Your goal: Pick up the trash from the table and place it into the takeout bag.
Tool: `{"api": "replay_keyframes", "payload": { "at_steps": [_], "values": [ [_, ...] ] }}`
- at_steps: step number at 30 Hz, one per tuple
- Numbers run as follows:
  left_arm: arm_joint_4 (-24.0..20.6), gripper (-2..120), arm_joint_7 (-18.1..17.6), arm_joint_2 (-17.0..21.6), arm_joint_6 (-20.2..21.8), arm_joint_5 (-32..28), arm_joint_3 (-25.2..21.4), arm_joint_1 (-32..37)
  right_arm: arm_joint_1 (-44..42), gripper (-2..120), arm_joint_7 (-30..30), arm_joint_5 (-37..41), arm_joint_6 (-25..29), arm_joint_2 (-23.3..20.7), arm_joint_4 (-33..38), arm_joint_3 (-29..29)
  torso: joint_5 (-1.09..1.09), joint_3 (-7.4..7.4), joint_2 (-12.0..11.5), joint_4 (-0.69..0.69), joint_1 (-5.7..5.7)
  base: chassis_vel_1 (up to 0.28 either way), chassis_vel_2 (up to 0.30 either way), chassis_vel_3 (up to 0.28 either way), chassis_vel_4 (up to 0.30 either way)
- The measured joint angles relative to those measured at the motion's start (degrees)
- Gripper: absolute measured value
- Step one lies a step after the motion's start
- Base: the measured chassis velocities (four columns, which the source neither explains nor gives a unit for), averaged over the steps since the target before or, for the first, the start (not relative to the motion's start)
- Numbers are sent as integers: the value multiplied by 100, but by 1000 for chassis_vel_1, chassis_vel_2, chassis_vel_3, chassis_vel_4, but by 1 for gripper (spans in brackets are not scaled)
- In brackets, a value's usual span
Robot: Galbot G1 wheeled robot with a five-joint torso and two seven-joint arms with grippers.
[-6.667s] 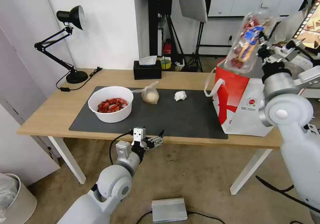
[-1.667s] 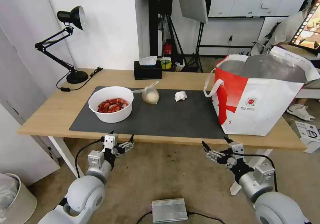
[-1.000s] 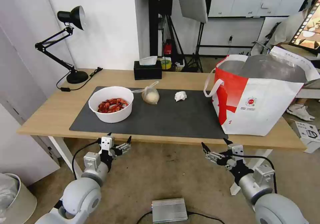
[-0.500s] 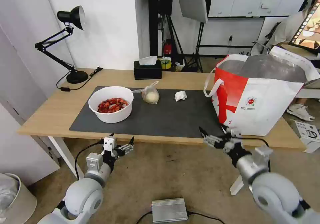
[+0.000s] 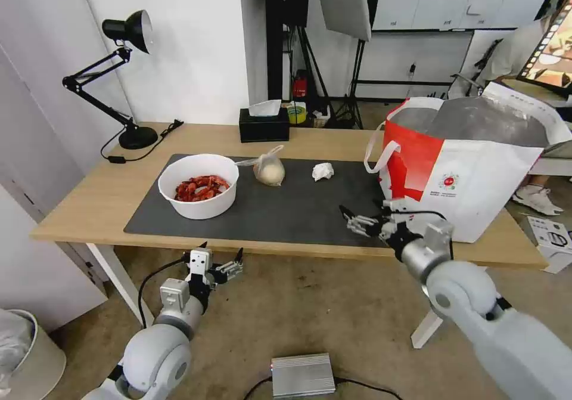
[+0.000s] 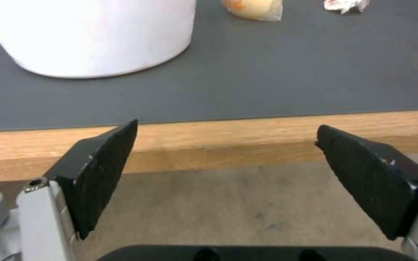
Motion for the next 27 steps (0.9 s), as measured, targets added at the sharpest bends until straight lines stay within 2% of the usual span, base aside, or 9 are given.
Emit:
{"api": "replay_keyframes", "payload": {
  "at_steps": [2,6,7,13,18,21,27],
  "values": [
    [-3,100,-4,-7,0,6,-19,12,236,100,18,40,-8,18,-135,-140,0,0,0,0,0,0,0,0,0],
    [-25,100,-9,-55,-25,66,-135,163,1403,100,318,205,-117,242,-855,-931,-1,0,0,0,0,0,0,0,0],
    [-25,100,-9,-55,-25,66,-135,163,1403,100,318,205,-117,242,-855,-931,-1,0,0,0,0,0,0,0,0],
    [13,100,-10,-115,-92,130,-153,232,2562,100,1011,242,-401,773,-1698,-1703,-1,0,0,0,0,0,0,0,0],
    [65,100,-10,-138,-109,147,-159,251,3032,100,1264,258,-574,1101,-2196,-1952,-2,0,0,0,0,0,0,0,0],
    [93,100,-9,-158,-118,163,-159,268,3440,100,1493,296,-776,1470,-2712,-2168,-2,0,0,2,0,0,0,0,0],
    [105,100,-9,-179,-125,176,-144,272,3780,100,1677,306,-934,1758,-3199,-2358,-1,0,0,1,0,0,0,0,0]
  ]
}}
